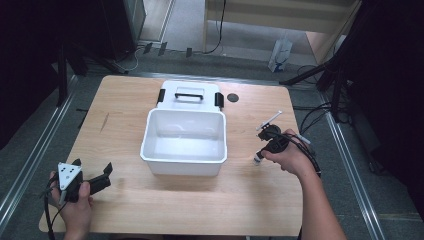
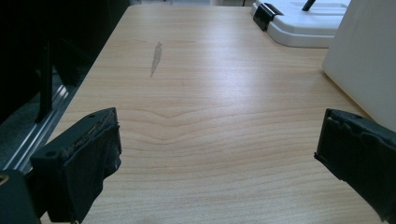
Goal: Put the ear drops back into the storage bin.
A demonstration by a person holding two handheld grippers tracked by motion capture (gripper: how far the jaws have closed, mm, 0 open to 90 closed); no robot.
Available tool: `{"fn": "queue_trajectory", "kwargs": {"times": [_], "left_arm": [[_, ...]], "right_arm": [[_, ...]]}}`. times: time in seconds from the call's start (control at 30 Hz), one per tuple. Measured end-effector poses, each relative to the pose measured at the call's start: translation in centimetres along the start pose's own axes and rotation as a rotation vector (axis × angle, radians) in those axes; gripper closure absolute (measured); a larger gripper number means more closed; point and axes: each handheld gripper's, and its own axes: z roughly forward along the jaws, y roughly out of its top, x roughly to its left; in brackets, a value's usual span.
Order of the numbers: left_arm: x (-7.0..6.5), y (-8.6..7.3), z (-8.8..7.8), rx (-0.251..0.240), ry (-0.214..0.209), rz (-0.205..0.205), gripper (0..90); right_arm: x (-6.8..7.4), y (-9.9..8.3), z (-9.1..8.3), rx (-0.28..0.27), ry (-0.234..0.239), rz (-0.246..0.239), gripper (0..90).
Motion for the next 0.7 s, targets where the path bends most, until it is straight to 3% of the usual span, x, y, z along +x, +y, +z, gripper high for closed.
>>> {"fn": "queue_trajectory", "kwargs": {"times": [0.07,0.1,0.23,0.3,0.37,0.5,0.7], "left_arm": [[0.0,0.0,0.0,0.002,0.000,0.007,0.5],[-0.1,0.0,0.0,0.003,0.000,0.007,0.5],[0.0,0.0,0.1,0.000,-0.003,0.000,0.5],[0.0,0.0,0.1,0.003,-0.006,-0.001,0.5],[0.0,0.0,0.1,0.005,-0.006,0.000,0.5],[0.0,0.1,0.1,0.008,-0.006,0.002,0.5],[0.0,0.1,0.1,0.013,-0.006,0.007,0.5]], "right_arm": [[0.6,0.1,0.3,0.037,0.010,-0.032,61.8],[0.7,0.2,0.5,0.039,-0.006,-0.038,63.6],[0.4,0.7,0.6,0.019,0.015,-0.002,64.7],[0.3,0.9,0.4,0.021,0.027,0.005,71.3],[0.3,1.2,0.3,0.025,0.024,0.010,71.7],[0.8,1.8,0.4,0.072,0.029,-0.026,71.8],[1.2,2.1,0.5,0.081,0.017,-0.032,70.3]]}}
